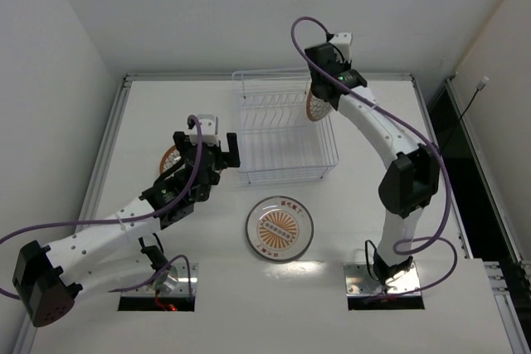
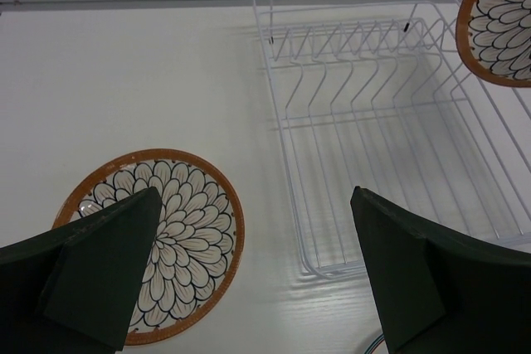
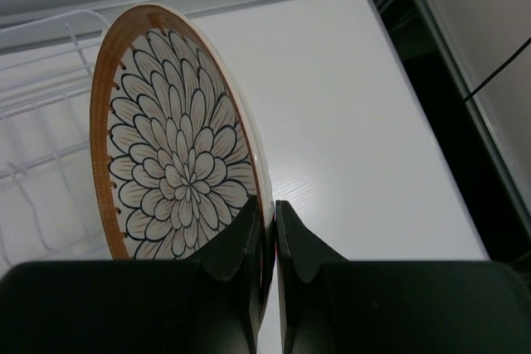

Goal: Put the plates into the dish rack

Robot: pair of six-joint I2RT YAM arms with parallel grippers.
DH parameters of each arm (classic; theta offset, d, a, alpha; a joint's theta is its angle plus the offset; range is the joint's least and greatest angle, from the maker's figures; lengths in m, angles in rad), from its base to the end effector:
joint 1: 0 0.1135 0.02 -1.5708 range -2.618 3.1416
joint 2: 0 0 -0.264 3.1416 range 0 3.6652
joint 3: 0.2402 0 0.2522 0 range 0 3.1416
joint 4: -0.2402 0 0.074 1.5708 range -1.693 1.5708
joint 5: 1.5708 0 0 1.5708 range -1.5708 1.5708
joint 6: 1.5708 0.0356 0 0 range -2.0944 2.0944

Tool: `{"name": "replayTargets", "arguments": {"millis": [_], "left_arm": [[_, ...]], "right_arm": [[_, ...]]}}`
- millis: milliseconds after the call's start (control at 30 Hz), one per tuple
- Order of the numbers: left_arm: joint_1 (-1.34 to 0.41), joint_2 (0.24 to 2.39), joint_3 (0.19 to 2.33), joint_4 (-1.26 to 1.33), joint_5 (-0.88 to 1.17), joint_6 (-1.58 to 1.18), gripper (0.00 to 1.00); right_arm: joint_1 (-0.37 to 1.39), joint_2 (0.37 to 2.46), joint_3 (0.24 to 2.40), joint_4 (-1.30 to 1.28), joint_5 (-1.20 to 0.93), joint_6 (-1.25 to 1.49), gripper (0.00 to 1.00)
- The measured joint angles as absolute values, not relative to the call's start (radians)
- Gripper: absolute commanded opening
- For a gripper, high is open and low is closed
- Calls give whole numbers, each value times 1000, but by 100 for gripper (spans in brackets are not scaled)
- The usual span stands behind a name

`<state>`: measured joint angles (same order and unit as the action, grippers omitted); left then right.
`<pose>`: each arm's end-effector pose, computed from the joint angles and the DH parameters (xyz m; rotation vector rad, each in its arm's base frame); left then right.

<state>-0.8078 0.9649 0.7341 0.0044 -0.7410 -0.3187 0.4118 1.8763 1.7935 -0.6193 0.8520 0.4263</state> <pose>0.1691 -0.1421 0.3104 -0.0961 1.7372 -0.1604 0.3983 0.1447 0.3419 0.4345 1.9924 -0.4505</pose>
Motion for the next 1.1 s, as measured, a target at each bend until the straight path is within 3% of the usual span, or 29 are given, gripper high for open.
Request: {"name": "replayTargets", "arguments": {"millis": [567,1100], "left_arm": [[-808,960,736,1,-739,-319,100],[-808,958,736,0,-738,-319,100]], "right_arm": [[497,1985,1822,-231,1082,-70,0],[514,2015,1761,-158,1065,-130,0]]}}
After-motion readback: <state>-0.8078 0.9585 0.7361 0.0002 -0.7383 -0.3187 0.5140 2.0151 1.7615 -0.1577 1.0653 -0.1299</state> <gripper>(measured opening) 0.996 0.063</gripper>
